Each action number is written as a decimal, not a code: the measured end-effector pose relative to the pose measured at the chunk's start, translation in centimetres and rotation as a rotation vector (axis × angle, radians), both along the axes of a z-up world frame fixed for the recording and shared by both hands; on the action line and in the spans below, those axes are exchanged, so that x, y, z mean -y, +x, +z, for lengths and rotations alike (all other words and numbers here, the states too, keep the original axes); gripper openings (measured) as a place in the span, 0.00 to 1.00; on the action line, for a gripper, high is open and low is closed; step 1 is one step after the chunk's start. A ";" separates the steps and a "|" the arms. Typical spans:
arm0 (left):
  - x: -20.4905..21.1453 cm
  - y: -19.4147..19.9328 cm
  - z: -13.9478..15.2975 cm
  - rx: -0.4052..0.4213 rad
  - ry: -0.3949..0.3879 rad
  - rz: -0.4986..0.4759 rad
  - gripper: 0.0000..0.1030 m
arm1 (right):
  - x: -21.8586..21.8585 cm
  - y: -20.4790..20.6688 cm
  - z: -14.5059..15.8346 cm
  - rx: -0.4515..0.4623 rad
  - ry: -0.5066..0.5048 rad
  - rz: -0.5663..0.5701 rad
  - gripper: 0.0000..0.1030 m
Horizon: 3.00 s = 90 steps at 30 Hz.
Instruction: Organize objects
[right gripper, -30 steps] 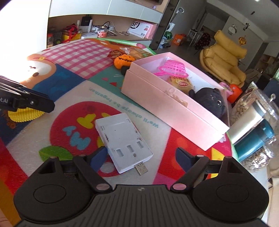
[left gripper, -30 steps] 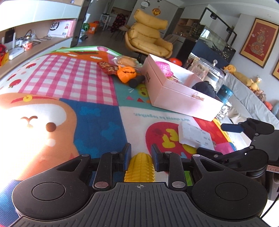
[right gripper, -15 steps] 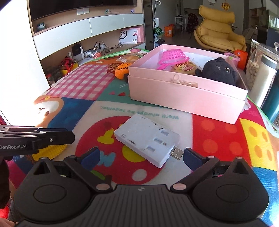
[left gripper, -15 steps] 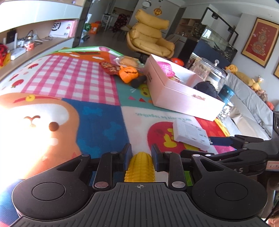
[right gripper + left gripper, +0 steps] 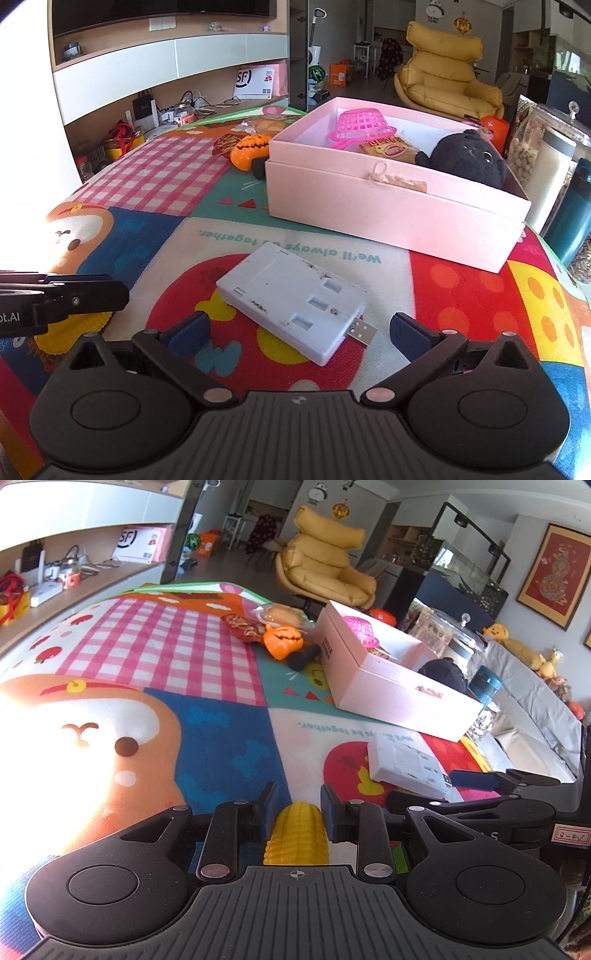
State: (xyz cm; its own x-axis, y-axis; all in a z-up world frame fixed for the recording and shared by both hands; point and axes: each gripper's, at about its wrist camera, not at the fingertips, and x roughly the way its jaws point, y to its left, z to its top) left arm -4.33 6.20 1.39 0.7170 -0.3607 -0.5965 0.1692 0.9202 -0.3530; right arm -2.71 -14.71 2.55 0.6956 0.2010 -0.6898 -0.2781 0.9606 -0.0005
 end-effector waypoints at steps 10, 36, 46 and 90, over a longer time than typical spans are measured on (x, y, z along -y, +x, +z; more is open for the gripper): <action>0.0 -0.1 -0.1 0.004 -0.001 0.006 0.29 | 5.4 0.0 1.4 0.045 0.003 -0.160 1.00; 0.4 -0.9 -0.3 0.060 0.041 -0.016 0.29 | -1.7 0.5 2.4 0.078 -0.084 0.029 0.89; 3.0 -3.2 0.2 0.143 0.211 -0.116 0.28 | 2.6 -4.2 4.2 0.152 -0.063 0.014 0.89; 2.1 5.1 1.9 0.138 -0.092 -0.123 0.30 | 6.9 5.8 10.1 0.180 -0.055 -0.023 0.86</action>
State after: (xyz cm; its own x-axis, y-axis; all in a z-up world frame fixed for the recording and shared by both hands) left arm 0.79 4.14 3.28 0.7372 -0.4986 -0.4560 0.3308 0.8548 -0.3998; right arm 3.06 -21.64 12.68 0.8129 0.1490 -0.5631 -0.2469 0.9637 -0.1014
